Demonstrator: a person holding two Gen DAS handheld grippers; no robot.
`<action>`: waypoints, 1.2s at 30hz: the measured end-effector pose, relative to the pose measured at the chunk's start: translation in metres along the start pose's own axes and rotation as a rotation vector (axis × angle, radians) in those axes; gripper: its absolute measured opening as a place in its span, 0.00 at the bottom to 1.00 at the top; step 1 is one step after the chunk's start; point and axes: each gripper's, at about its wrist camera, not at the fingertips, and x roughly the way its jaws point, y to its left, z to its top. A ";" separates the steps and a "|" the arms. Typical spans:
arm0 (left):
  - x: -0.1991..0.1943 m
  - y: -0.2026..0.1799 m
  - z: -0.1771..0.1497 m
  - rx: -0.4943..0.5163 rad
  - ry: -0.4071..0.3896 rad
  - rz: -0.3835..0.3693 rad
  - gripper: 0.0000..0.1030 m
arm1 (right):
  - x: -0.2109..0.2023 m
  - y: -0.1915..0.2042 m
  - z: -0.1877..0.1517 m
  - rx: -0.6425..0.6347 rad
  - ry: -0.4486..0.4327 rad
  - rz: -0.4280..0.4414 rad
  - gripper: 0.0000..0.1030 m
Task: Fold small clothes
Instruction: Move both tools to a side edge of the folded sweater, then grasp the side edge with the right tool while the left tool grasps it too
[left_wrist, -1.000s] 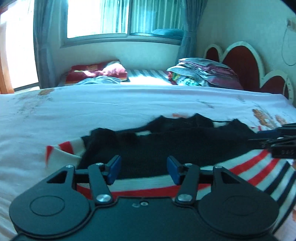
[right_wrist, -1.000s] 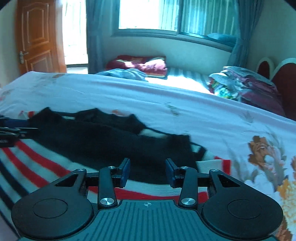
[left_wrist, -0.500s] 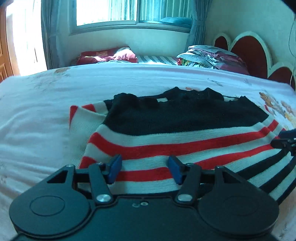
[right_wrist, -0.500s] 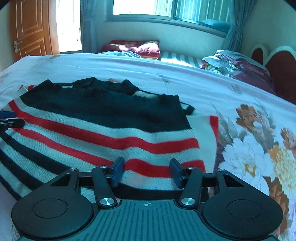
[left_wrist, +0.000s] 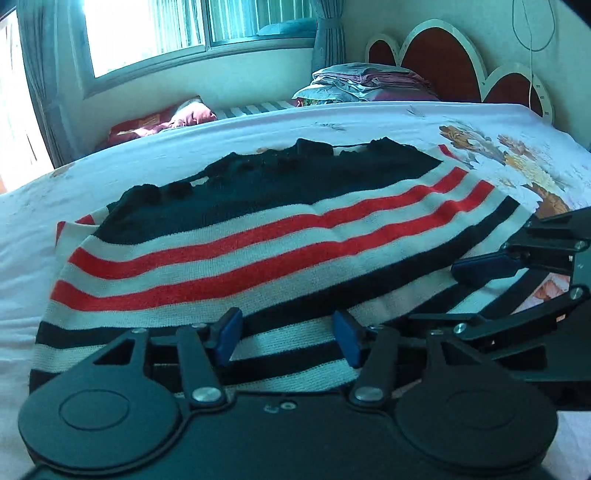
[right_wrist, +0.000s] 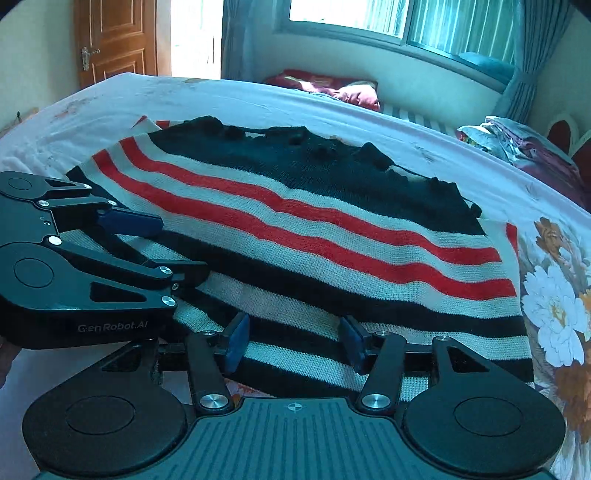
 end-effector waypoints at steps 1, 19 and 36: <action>-0.007 0.004 0.000 -0.012 -0.017 0.006 0.51 | -0.005 -0.004 0.000 0.014 -0.002 0.007 0.52; -0.060 0.103 -0.046 -0.257 -0.075 0.155 0.44 | -0.088 -0.120 -0.052 0.332 -0.093 -0.129 0.52; -0.044 0.134 -0.057 -0.350 0.027 0.148 0.55 | -0.069 -0.144 -0.070 0.425 0.002 -0.052 0.05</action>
